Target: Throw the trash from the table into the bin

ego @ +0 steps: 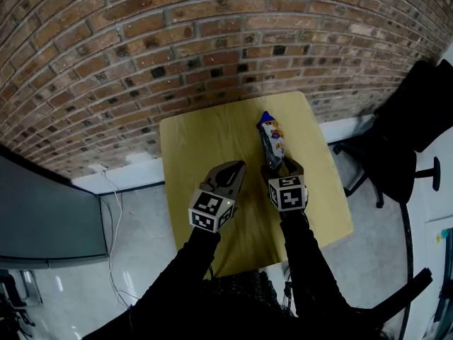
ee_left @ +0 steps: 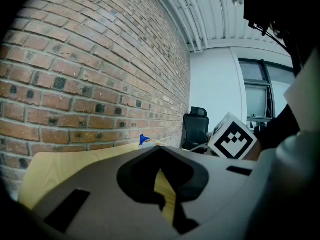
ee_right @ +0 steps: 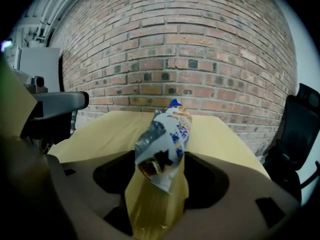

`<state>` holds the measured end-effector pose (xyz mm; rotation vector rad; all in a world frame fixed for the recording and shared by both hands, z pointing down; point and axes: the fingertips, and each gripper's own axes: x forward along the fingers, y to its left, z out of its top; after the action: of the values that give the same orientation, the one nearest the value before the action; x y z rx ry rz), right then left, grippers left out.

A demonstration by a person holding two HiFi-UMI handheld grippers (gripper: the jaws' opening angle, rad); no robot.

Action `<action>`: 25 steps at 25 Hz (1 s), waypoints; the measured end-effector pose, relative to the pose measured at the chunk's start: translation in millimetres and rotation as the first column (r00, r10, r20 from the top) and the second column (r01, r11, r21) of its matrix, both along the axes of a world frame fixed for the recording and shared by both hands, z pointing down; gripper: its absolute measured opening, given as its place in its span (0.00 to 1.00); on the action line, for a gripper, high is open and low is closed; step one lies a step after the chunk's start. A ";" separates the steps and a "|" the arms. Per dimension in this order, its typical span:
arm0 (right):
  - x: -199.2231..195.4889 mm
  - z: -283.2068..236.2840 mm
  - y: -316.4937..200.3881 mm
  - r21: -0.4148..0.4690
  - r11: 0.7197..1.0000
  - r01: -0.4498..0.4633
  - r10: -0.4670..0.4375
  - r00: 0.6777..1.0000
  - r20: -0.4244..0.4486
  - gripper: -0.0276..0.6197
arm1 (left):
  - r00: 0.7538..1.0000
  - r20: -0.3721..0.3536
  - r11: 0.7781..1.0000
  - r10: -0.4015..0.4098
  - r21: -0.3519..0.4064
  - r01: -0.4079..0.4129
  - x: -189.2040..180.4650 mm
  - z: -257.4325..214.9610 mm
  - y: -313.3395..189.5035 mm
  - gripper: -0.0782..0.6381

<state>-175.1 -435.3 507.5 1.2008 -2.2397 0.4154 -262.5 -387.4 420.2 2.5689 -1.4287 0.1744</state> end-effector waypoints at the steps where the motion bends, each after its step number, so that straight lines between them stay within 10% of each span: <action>1: 1.7 -0.6 0.4 0.005 1.000 -0.003 0.003 1.000 -0.011 0.48 | 1.000 -0.001 1.000 -0.001 -0.001 0.001 0.0 0.0 0.2 0.12; 8: 14.5 -12.4 0.5 0.060 0.998 -0.035 0.038 0.998 -0.049 0.10 | 1.000 -0.001 1.000 0.003 -0.003 -0.003 1.6 0.3 1.2 0.12; 25: 95.0 -64.3 30.9 0.126 0.976 -0.179 0.167 0.981 0.097 0.06 | 0.992 -0.024 0.992 0.121 0.043 -0.120 74.9 -24.6 10.1 0.12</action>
<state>-80.1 -404.4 443.2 1.4816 -2.2745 0.3950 -187.6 -377.4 395.5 2.6826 -1.2822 0.1289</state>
